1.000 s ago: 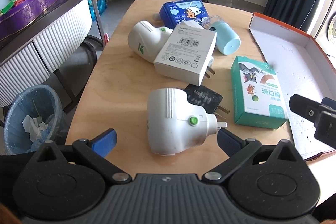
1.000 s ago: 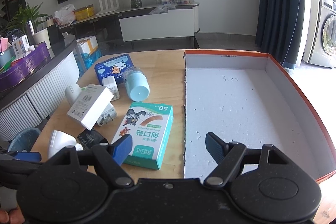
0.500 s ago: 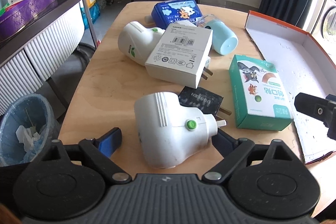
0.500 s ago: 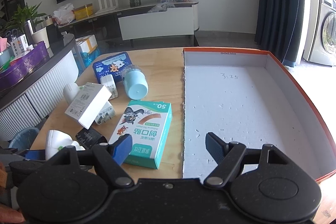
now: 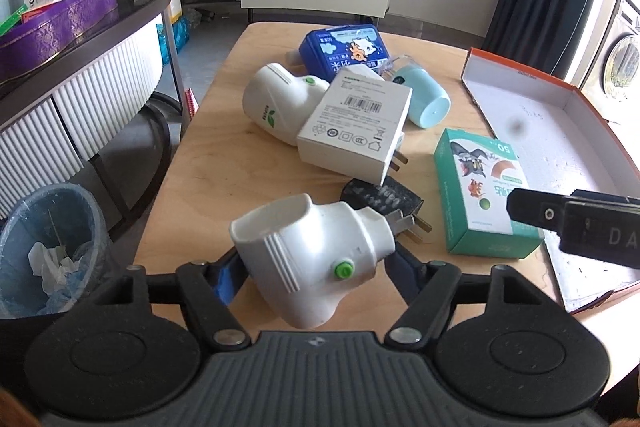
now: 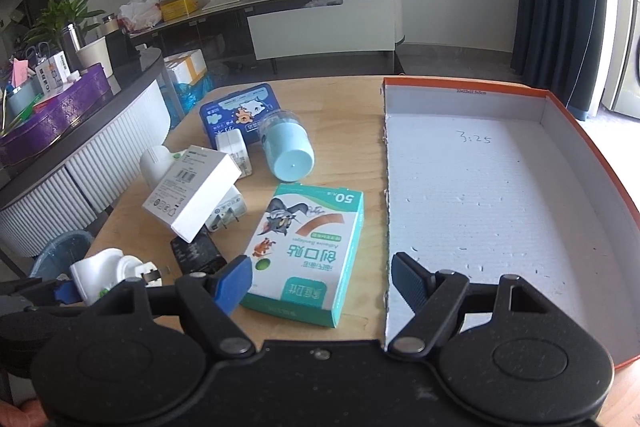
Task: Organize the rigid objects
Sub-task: 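Grasp the white plug adapter with the left tool while the right tool grasps the bandage box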
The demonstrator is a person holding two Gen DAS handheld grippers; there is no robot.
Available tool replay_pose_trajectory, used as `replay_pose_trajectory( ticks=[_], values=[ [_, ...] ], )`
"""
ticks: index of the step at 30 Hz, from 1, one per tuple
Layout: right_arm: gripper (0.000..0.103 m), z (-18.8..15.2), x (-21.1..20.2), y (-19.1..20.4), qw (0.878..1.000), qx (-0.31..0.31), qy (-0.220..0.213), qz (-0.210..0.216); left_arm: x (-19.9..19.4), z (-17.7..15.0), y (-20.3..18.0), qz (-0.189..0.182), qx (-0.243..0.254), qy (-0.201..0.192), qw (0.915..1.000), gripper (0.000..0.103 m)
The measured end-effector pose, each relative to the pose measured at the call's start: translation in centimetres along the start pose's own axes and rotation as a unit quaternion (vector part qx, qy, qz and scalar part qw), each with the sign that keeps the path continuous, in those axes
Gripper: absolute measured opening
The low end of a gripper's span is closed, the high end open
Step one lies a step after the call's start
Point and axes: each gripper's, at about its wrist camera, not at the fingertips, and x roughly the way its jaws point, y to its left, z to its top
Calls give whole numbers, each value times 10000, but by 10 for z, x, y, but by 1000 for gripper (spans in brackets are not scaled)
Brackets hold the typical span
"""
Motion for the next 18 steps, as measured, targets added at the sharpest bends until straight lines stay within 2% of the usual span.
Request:
replay_pose_trajectory(
  ticks=[4,9,11,14,18],
  values=[
    [90,11,18,9,9995,128,282,56,-3,4,2,17,-28,-62,10000,74],
    [90,20,42,19,9987,76,454,-225,-3,10,5,48,-111,-103,9999,74],
    [90,21,49,19,9986,143,490,-167,-3,12,6,53,-122,-108,9999,74],
    [88,22,61,21,9958,73,833,-373,-3,13,7,27,-149,-124,9998,74],
    [84,17,56,7,9967,394,708,-82,-5,14,7,35,-151,-163,9997,74]
  ],
)
